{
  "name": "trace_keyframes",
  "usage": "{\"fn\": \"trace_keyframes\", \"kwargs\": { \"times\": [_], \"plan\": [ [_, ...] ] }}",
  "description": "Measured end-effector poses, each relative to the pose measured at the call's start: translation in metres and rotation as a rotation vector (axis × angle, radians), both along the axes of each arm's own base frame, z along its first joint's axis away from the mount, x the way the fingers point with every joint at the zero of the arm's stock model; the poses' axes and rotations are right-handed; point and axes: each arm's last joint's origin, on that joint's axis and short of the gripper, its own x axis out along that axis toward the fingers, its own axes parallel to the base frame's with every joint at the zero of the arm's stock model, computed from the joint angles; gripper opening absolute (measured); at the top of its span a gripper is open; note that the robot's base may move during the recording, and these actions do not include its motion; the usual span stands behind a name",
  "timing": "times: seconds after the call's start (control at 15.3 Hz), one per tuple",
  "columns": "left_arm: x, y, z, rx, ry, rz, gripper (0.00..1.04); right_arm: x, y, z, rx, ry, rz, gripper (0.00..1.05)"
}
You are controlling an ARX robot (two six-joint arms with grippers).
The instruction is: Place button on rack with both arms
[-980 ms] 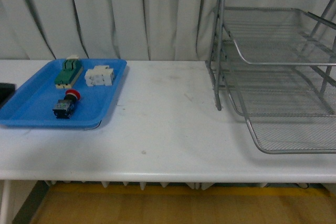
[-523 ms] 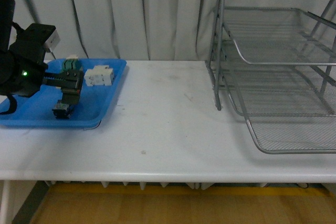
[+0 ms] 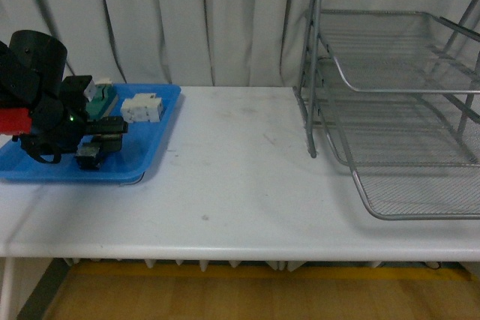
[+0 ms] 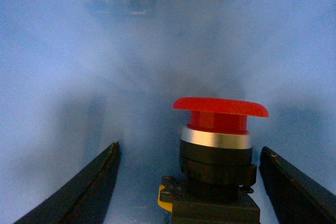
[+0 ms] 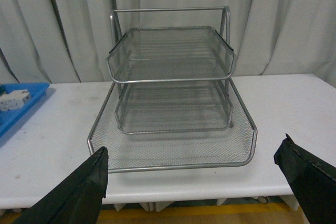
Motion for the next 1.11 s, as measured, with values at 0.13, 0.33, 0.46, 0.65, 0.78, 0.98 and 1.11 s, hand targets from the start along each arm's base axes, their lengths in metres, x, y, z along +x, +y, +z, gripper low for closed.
{"fn": "trace_keyframes", "kwargs": {
  "times": [0.13,0.33,0.46,0.65,0.78,0.98,1.11],
  "plan": [
    [-0.002,-0.004,-0.001,-0.014,-0.002,-0.021,0.6,0.0,0.0,0.0,0.0,0.0,0.0,0.98],
    [-0.02,-0.015,0.005,-0.013,-0.011,-0.046,0.37,0.0,0.0,0.0,0.0,0.0,0.0,0.98],
    [-0.038,-0.026,0.026,-0.02,-0.067,-0.077,0.37,0.0,0.0,0.0,0.0,0.0,0.0,0.98],
    [-0.094,-0.046,0.109,-0.005,-0.288,-0.138,0.37,0.0,0.0,0.0,0.0,0.0,0.0,0.98],
    [-0.145,-0.051,0.148,0.036,-0.389,-0.145,0.37,0.0,0.0,0.0,0.0,0.0,0.0,0.98],
    [-0.23,-0.043,0.16,0.093,-0.367,-0.087,0.36,0.0,0.0,0.0,0.0,0.0,0.0,0.98],
    [-0.277,-0.041,0.158,0.135,-0.328,-0.052,0.36,0.0,0.0,0.0,0.0,0.0,0.0,0.98]
  ]
}}
